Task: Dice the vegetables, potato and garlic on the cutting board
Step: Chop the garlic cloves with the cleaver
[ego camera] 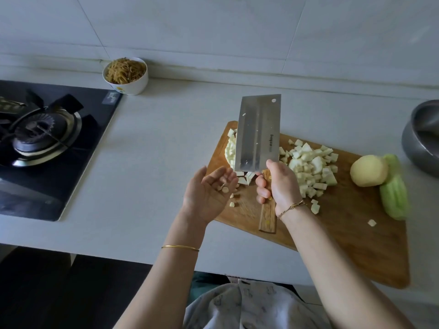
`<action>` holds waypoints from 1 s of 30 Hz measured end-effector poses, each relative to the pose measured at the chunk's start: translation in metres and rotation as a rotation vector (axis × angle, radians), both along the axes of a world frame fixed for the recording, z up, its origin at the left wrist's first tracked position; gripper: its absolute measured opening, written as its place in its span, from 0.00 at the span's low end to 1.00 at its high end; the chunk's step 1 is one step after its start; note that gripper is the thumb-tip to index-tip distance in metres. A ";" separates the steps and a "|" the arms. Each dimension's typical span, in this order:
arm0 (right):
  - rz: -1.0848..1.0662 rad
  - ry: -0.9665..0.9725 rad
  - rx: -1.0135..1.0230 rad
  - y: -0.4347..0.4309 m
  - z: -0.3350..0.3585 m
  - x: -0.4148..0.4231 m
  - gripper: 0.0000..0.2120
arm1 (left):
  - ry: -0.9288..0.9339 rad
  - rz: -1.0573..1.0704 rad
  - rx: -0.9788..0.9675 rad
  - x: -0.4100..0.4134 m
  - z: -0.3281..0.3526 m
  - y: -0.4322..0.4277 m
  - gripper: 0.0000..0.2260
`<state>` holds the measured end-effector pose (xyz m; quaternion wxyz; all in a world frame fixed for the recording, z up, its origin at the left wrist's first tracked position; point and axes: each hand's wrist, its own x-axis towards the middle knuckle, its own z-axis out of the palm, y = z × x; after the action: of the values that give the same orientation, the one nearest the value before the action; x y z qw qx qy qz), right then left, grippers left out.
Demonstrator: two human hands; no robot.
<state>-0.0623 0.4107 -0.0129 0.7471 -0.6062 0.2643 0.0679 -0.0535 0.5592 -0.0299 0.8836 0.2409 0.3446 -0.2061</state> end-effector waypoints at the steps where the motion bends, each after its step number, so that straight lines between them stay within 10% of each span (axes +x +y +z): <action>1: -0.005 -0.004 -0.014 -0.003 0.001 -0.001 0.10 | -0.006 0.015 0.054 0.001 -0.002 0.002 0.17; 14: 0.039 -0.034 -0.317 -0.018 -0.006 -0.024 0.13 | -0.400 0.059 0.821 -0.006 -0.040 -0.024 0.14; 30: 0.043 -0.013 -0.341 -0.013 -0.010 -0.030 0.13 | -0.522 -0.110 0.772 -0.008 -0.042 -0.021 0.26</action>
<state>-0.0923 0.3972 -0.0233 0.6334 -0.7301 0.2542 0.0340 -0.0615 0.5381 -0.0720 0.7742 0.6137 0.1490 -0.0417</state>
